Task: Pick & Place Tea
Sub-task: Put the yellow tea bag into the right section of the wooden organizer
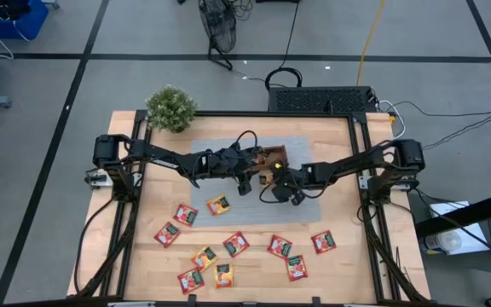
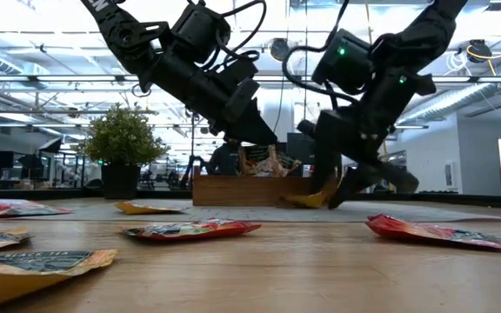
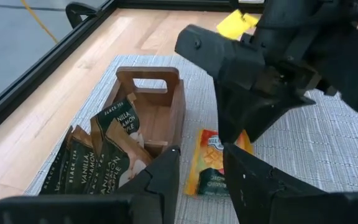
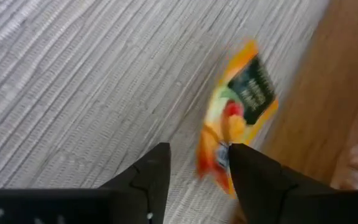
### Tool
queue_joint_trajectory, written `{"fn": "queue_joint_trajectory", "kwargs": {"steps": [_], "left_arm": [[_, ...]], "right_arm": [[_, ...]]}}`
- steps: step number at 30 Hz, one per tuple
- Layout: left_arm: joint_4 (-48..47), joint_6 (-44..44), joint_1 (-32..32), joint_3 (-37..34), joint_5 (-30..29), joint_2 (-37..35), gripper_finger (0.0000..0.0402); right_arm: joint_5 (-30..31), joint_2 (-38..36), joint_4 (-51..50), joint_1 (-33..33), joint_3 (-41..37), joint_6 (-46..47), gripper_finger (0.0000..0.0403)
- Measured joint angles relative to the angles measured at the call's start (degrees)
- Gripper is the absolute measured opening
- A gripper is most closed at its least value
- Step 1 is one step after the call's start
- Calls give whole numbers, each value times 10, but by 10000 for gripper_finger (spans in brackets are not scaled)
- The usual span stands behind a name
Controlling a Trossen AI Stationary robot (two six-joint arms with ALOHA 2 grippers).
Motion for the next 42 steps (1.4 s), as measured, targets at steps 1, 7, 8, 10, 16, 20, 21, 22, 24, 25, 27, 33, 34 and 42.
{"fn": "queue_joint_trajectory", "kwargs": {"steps": [1,7,8,10,16,20,21,22,24,25,27,33,34,42], "left_arm": [[0,0,0,0,0,0,127],[0,0,0,0,0,0,127],[0,0,0,0,0,0,127],[0,0,0,0,0,0,127],[0,-12,0,0,0,0,127],[1,-37,0,0,0,0,127],[3,-47,0,0,0,0,127],[6,-58,0,0,0,0,127],[16,-82,0,0,0,0,127],[21,-95,0,0,0,0,127],[33,-119,0,0,0,0,127],[81,-192,0,0,0,0,127],[85,-203,0,0,0,0,127],[88,-291,28,0,33,0,146]], "right_arm": [[-1,5,9,0,0,-3,148],[2,6,32,1,0,20,114],[7,5,35,1,0,27,103],[18,4,40,3,0,36,72],[98,5,58,38,-1,57,8],[221,5,87,90,-1,46,3],[257,5,95,105,-1,37,2],[294,4,101,120,-1,28,2],[370,4,112,144,-1,15,1],[407,4,116,153,-1,12,1],[467,4,119,170,-1,11,1],[541,4,124,196,-1,12,1],[543,4,129,198,-1,13,1],[571,4,225,210,0,-64,0]]}}
